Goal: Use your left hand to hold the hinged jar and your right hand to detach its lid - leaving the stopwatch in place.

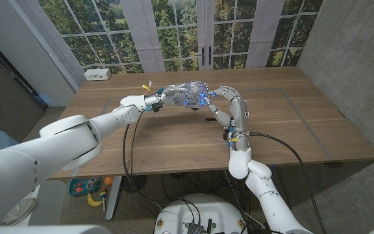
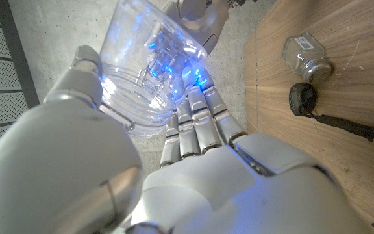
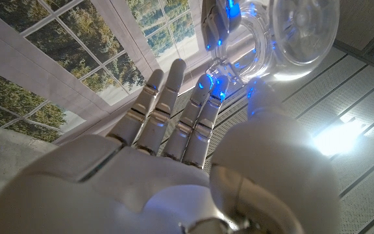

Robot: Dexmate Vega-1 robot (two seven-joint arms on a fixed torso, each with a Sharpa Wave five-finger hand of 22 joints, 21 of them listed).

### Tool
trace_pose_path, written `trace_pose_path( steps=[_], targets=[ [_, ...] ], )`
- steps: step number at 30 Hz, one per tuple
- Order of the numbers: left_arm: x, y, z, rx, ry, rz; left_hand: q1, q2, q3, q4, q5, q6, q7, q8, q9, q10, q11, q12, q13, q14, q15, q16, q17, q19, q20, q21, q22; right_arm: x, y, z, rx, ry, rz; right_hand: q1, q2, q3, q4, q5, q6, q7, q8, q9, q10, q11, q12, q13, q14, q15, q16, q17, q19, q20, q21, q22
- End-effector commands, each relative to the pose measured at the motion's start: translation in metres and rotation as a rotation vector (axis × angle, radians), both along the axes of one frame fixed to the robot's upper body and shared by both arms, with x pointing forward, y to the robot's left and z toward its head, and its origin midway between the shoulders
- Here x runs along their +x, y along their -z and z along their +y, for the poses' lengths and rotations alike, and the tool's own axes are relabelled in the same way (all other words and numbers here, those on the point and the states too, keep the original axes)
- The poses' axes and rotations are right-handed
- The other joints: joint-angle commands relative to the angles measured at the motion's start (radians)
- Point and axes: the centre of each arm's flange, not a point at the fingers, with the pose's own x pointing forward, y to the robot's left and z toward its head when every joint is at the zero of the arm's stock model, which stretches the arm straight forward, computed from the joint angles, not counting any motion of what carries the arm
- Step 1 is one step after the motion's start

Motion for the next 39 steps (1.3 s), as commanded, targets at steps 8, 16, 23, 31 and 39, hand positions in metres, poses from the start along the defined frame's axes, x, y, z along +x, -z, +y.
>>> trace_pose_path(
  steps=[8, 16, 23, 31, 39],
  targets=[
    [0.001, -0.006, 0.003, 0.008, -0.007, -0.005, 0.139, 0.219, 0.105, 0.102, 0.133, 0.344, -0.295, 0.159, 0.125, 0.4, -0.314, 0.011, 0.322, 0.15, -0.288, 0.018, 0.007, -0.005, -0.03, 0.009, 0.001, 0.001, 0.005, -0.004, -0.05, 0.054, 0.004, 0.0, -0.006, -0.012, 0.008, 0.022, -0.029, -0.011, -0.005, 0.006, -0.035, -0.002, -0.013, -0.001, -0.017, -0.138, -0.021, 0.003, 0.003, -0.01, 0.005, 0.002],
    [0.002, -0.008, 0.0, 0.013, -0.008, -0.005, 0.14, 0.219, 0.105, 0.103, 0.132, 0.345, -0.295, 0.159, 0.123, 0.401, -0.314, 0.01, 0.328, 0.15, -0.288, 0.017, 0.009, -0.005, -0.03, 0.011, 0.001, 0.004, 0.006, -0.009, -0.029, 0.095, 0.018, 0.057, 0.029, 0.015, -0.007, 0.039, -0.031, -0.025, 0.002, 0.013, -0.033, -0.005, -0.017, -0.006, -0.016, -0.142, -0.034, 0.004, 0.01, -0.021, 0.009, 0.001],
    [0.003, -0.009, -0.002, 0.01, -0.01, 0.001, 0.141, 0.219, 0.105, 0.103, 0.132, 0.342, -0.295, 0.159, 0.124, 0.401, -0.314, 0.009, 0.334, 0.15, -0.288, 0.016, 0.01, -0.005, -0.03, 0.012, 0.0, 0.01, 0.007, -0.009, -0.02, 0.116, 0.037, 0.084, 0.039, 0.027, -0.014, 0.042, -0.03, -0.026, 0.005, 0.013, -0.024, -0.004, -0.012, -0.003, -0.012, -0.142, -0.042, 0.003, 0.011, -0.023, 0.011, 0.001],
    [0.004, -0.009, -0.003, 0.006, -0.015, 0.008, 0.142, 0.219, 0.105, 0.104, 0.131, 0.342, -0.293, 0.159, 0.124, 0.402, -0.314, 0.008, 0.341, 0.15, -0.288, 0.015, 0.012, -0.006, -0.03, 0.014, 0.0, 0.015, 0.003, -0.007, -0.008, 0.076, 0.039, 0.112, 0.044, 0.027, -0.016, 0.037, 0.03, -0.019, 0.037, 0.017, 0.007, -0.002, 0.012, 0.014, 0.024, -0.143, -0.028, 0.022, 0.014, -0.021, 0.015, 0.0],
    [0.008, -0.008, -0.002, 0.01, -0.031, 0.022, 0.143, 0.219, 0.105, 0.104, 0.13, 0.343, -0.292, 0.16, 0.124, 0.401, -0.314, 0.007, 0.346, 0.15, -0.288, 0.015, 0.014, -0.007, -0.03, 0.015, 0.0, 0.012, -0.003, -0.009, 0.052, -0.013, 0.026, 0.096, 0.103, 0.019, 0.021, 0.003, 0.126, -0.009, 0.074, 0.004, 0.1, 0.001, 0.03, -0.017, 0.066, -0.131, 0.004, 0.057, 0.025, -0.028, 0.031, 0.004]
  ],
)
